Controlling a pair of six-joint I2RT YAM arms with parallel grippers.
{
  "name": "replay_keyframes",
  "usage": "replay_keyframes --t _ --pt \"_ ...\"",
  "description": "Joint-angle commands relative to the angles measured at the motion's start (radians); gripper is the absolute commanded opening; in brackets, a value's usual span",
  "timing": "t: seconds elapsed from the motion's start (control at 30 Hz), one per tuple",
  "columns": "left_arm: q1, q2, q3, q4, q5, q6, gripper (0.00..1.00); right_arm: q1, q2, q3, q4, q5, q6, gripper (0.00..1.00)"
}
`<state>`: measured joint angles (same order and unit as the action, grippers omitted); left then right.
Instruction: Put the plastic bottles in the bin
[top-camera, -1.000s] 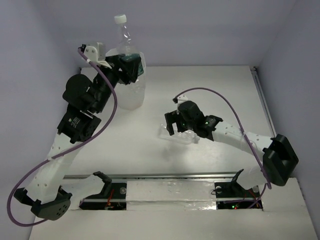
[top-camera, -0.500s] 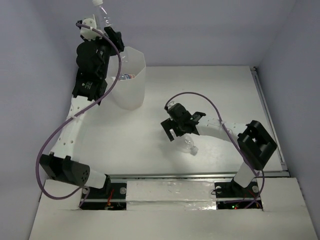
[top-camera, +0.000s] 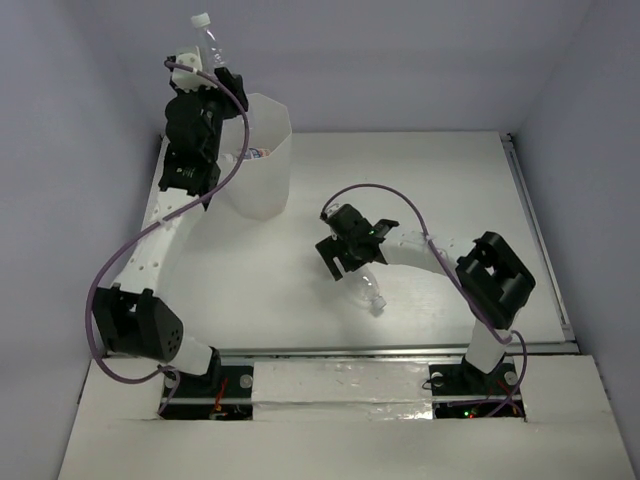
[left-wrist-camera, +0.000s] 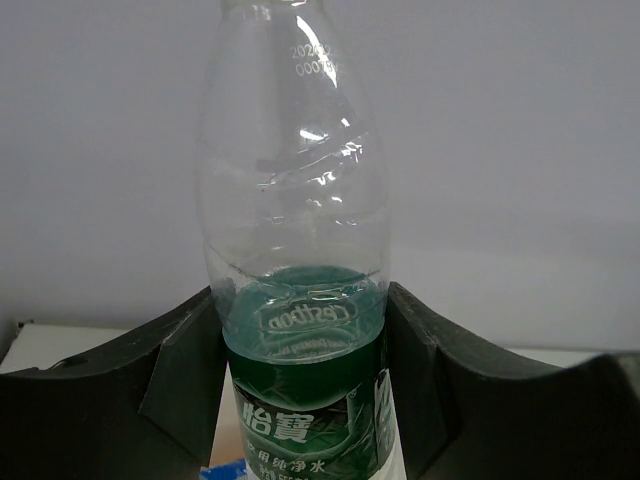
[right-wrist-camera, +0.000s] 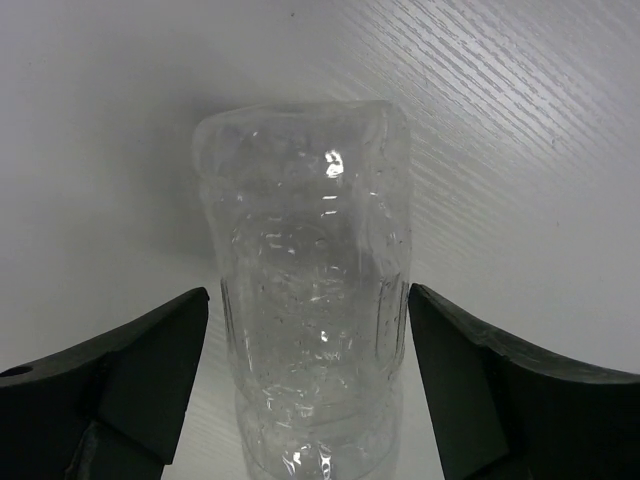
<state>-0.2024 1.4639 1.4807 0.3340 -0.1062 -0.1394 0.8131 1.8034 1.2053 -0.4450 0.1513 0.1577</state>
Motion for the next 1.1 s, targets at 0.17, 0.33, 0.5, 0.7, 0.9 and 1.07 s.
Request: replay_keyframes --t 0.17,0.33,0.5,0.7,0.9,1.07 --pt "0.001 0.033 -0.131 0.177 -0.016 0.037 0.46 0.006 -0.062 -0.01 0.078 -0.05 0.037 0.73" --pt "0.001 0.036 -0.161 0.189 -0.023 0.027 0.74 0.006 -0.174 -0.044 0.12 -0.059 0.06 0.68" --pt "0.001 0.004 -0.169 0.186 -0.033 0.018 0.9 0.006 -0.303 -0.058 0.147 -0.07 0.077 0.66" --pt "0.001 -0.042 -0.166 0.177 -0.047 0.014 0.88 0.006 -0.45 -0.052 0.19 -0.094 0.1 0.65" --pt "0.001 -0.146 -0.186 0.181 -0.024 -0.049 0.84 0.006 -0.565 -0.024 0.293 -0.122 0.131 0.64" --pt "0.001 -0.278 -0.21 0.137 0.005 -0.126 0.72 0.006 -0.595 0.075 0.435 -0.14 0.175 0.64"
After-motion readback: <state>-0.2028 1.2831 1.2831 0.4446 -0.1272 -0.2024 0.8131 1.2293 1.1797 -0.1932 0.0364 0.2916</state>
